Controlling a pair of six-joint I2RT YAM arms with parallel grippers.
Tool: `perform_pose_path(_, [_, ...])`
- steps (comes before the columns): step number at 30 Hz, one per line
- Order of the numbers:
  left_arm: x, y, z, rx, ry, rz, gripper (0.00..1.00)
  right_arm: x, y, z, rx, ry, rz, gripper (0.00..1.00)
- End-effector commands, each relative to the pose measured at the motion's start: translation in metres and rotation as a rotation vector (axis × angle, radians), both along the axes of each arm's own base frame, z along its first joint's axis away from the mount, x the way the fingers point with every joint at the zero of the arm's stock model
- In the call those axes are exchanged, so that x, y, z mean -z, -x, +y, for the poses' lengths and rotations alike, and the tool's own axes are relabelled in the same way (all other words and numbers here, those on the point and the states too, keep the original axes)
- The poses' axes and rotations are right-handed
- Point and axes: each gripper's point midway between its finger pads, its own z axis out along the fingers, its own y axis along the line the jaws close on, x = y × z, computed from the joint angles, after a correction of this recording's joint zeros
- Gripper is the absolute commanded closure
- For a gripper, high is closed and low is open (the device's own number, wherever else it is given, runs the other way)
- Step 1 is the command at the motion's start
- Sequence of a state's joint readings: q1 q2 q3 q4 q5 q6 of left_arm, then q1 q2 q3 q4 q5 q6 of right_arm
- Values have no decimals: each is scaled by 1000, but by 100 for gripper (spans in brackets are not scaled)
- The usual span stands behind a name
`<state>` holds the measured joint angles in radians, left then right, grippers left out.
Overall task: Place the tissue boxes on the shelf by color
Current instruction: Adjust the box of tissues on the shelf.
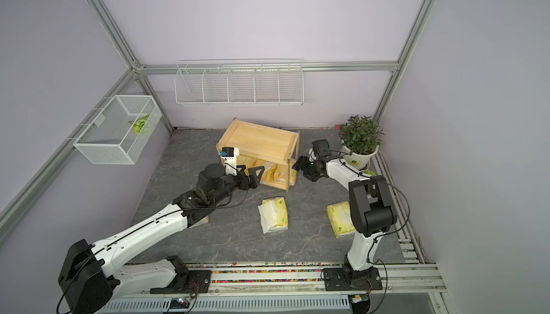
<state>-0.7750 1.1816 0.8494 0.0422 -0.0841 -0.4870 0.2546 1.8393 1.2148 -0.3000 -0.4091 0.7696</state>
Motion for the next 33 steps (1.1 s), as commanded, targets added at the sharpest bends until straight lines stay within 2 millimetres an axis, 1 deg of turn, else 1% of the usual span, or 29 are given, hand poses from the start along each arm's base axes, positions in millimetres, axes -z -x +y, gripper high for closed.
perform_pose_path(1, [-19,-7,12,-64,-21,-24,0,-1,-6,25,-16,-60,1,28])
perform_pose_path(6, [-29,-16,20,-109,-39,-27,0,-9,-7,55,-62,-78,-13,28])
perform_pose_path(9, [-36,-24,26,-134,-43,-35,0,-6,-7,60,-69,-79,-7,29])
perform_pose_path(12, [-45,-35,37,-178,-33,-37,0,-6,-5,53,-62,-68,-8,28])
perform_pose_path(15, [-54,-50,54,-234,-44,-39,0,-6,-2,40,-39,-58,-6,27])
perform_pose_path(19, [-65,-71,83,-318,-65,-34,0,-7,5,20,-4,-38,-2,24])
perform_pose_path(24, [-74,-96,120,-406,-79,-33,0,-17,13,1,28,-37,-20,24])
perform_pose_path(29, [-76,-119,153,-460,-59,-10,0,-29,10,-7,48,-49,-56,24])
perform_pose_path(33, [-74,-130,163,-468,-77,-4,0,-31,3,-2,47,-82,-60,25])
